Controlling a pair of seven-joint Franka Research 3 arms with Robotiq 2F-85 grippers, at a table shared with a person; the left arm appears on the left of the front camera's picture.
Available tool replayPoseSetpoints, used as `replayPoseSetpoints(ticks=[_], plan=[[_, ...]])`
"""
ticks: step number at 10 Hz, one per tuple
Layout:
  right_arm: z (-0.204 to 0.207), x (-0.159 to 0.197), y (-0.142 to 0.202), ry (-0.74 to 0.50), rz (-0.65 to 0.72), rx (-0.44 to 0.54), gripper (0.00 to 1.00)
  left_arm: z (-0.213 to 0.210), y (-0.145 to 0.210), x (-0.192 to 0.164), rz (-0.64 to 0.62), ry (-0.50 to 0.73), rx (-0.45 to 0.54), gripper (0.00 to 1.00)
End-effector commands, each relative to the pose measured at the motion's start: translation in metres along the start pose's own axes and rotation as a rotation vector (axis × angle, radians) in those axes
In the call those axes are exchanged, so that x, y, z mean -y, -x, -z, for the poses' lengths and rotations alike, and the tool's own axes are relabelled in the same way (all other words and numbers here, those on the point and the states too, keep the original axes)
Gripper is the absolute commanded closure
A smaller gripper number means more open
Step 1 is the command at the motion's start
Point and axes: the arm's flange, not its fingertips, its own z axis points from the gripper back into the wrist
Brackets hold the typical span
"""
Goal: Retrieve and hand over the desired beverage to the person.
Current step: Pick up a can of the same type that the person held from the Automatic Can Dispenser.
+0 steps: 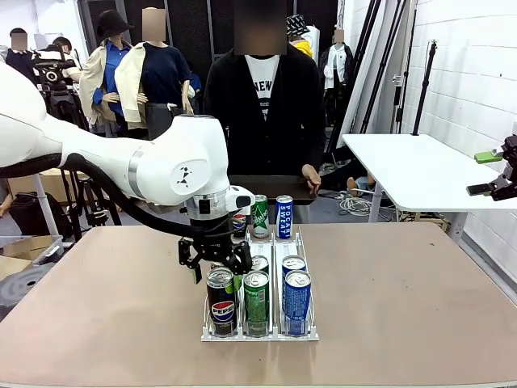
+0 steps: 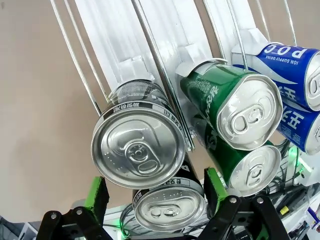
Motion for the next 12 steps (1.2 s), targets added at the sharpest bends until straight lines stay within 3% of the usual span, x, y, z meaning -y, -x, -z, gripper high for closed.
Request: replayPoseSetpoints(ticks=[1,3,4,6,9,12], plan=[[0.0003,-0.0008,-0.0002,-0.001,0.01,-0.001,0.0,0.0032,0.0,0.0062,-0.015,-0.025,0.023,0.0],[0.0003,-0.0008,-0.0002,-0.001,0.01,-0.001,0.0,0.0028,0.001,0.0059,-0.017,-0.024,0.008,0.04],[0.0003,-0.0008,-0.0002,-0.001,0.01,-0.001,0.0,0.003,0.0024,0.0062,-0.003,-0.027,0.003,0.14],[0.0003,-0.0008,-0.0002,-0.001,0.01,-0.001,0.0,0.0033,0.0037,0.0065,0.001,-0.027,-0.001,0.44],[0.0003,-0.0008,-0.0002,-0.001,0.01,-0.001,0.0,0.0034,0.0051,0.0066,0.012,-0.032,-0.006,1.0],[0.0003,-0.0008,-0.0002,-0.001,0.01,-0.001,0.0,0.002,0.0021,0.0056,0.012,-0.002,-0.005,1.0]])
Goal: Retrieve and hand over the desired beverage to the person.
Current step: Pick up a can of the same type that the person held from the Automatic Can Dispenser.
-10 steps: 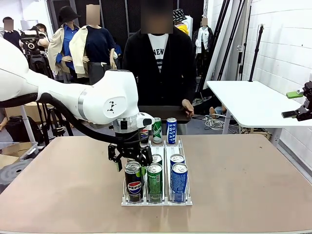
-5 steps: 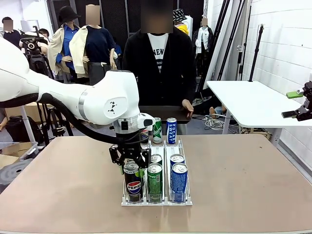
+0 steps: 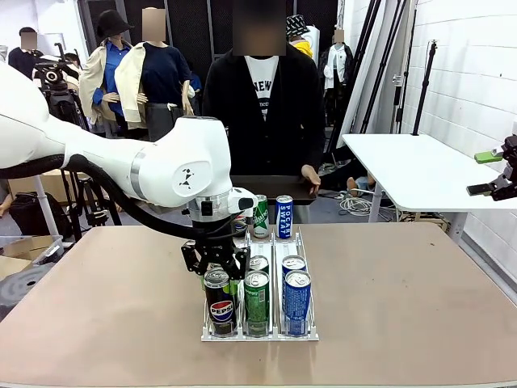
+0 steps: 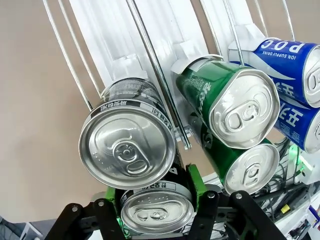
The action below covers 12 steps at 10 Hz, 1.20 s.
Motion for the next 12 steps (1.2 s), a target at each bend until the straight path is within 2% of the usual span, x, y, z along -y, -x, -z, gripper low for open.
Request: replayPoseSetpoints(ticks=[1,6,7,9,12], plan=[[0.0,-0.001,0.0,-0.001,0.01,-0.001,0.0,0.0,0.0,0.0,0.001,0.0,0.0,1.0],[0.0,-0.001,0.0,-0.001,0.01,-0.001,0.0,0.0,0.0,0.0,0.0,0.0,0.0,1.0],[0.0,-0.001,0.0,-0.001,0.01,-0.001,0.0,-0.015,0.003,-0.002,0.011,0.04,0.007,1.0],[0.0,-0.001,0.0,-0.001,0.01,-0.001,0.0,-0.038,0.015,-0.006,0.022,0.115,-0.052,1.0],[0.0,-0.001,0.0,-0.001,0.01,-0.001,0.0,-0.081,0.056,0.01,0.004,0.147,-0.056,1.0]])
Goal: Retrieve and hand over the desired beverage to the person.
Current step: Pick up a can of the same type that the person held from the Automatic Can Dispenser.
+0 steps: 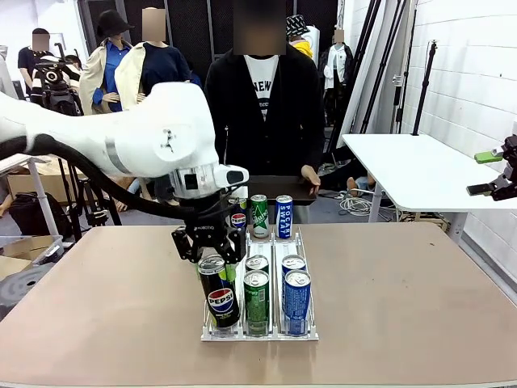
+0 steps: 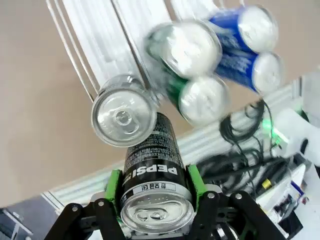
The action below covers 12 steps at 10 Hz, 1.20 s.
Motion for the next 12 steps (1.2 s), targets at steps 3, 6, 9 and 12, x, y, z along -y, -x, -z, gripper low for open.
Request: replayPoseSetpoints(ticks=[3,6,9,12], plan=[[0.0,-0.001,0.0,-0.001,0.01,-0.001,0.0,-0.039,0.061,0.032,-0.073,0.023,-0.036,1.0],[0.0,-0.001,0.0,-0.001,0.01,-0.001,0.0,-0.097,0.096,0.007,-0.202,-0.043,0.016,1.0],[0.0,-0.001,0.0,-0.001,0.01,-0.001,0.0,-0.151,0.096,-0.072,-0.327,-0.02,0.025,1.0],[0.0,-0.001,0.0,-0.001,0.01,-0.001,0.0,-0.193,0.078,-0.118,-0.356,-0.033,0.029,1.0]])
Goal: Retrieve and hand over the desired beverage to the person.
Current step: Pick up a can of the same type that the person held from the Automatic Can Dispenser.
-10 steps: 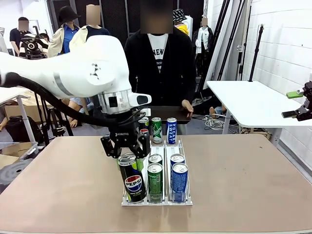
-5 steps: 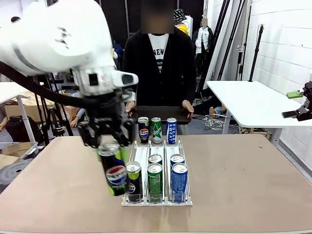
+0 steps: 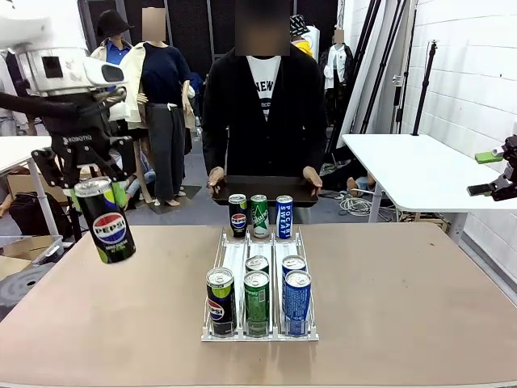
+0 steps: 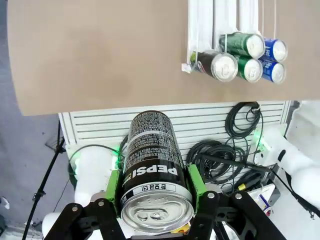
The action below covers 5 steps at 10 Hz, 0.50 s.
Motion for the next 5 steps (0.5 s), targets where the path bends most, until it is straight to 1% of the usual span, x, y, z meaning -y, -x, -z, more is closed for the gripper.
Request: replayPoseSetpoints(ticks=[1,2,5], plan=[[0.001,-0.001,0.0,-0.001,0.01,-0.003,0.0,-0.019,-0.022,0.004,-0.01,-0.029,-0.019,1.0],[0.001,-0.001,0.0,-0.001,0.01,-0.003,0.0,-0.029,-0.033,-0.01,-0.032,-0.036,-0.016,1.0],[0.001,-0.001,0.0,-0.001,0.01,-0.003,0.0,-0.048,-0.053,-0.046,-0.038,-0.015,0.0,1.0]])
